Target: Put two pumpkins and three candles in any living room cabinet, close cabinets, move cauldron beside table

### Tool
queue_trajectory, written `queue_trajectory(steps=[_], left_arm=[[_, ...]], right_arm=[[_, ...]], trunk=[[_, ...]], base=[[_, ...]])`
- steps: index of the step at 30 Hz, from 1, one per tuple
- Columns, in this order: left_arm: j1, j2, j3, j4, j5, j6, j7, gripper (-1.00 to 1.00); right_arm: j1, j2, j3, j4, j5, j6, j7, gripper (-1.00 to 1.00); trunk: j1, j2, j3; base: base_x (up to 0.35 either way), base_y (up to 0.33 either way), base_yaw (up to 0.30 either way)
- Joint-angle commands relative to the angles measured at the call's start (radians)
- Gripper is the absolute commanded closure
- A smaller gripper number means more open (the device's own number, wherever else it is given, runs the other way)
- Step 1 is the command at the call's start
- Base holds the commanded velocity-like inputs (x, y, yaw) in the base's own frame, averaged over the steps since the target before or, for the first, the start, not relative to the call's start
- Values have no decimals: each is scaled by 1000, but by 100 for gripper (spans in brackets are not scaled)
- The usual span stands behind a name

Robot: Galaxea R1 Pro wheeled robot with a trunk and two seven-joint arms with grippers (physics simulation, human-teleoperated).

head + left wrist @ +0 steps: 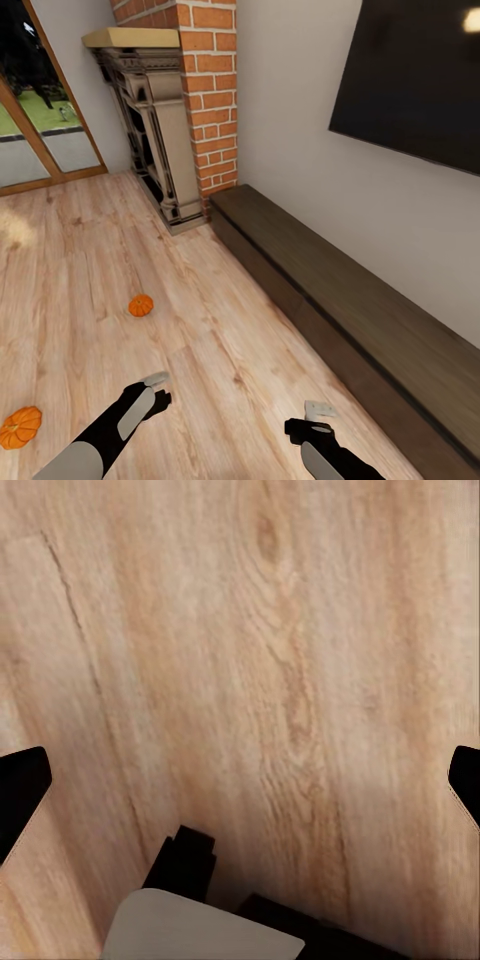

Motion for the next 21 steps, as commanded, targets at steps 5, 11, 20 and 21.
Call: queue_trajectory(steps=[5, 11, 20, 21], left_arm=[[-1, 2, -7, -2, 10, 1, 9, -100], [-1, 1, -8, -2, 9, 1, 9, -100], [-1, 1, -9, -2, 5, 0, 9, -100], [-1, 1, -9, -2, 4, 0, 9, -100]], right_arm=[[-1, -1, 4, -2, -4, 4, -7, -100], [-1, -1, 4, -2, -4, 4, -7, -100], [-1, -1, 4, -1, -4, 4, 17, -100], [-1, -1, 4, -1, -4, 4, 22, -100]], trunk=[[0, 0, -1], [0, 0, -1], [0, 0, -1], [0, 0, -1]], base=[[269, 193, 0], [258, 208, 0], [250, 219, -1], [250, 219, -26]])
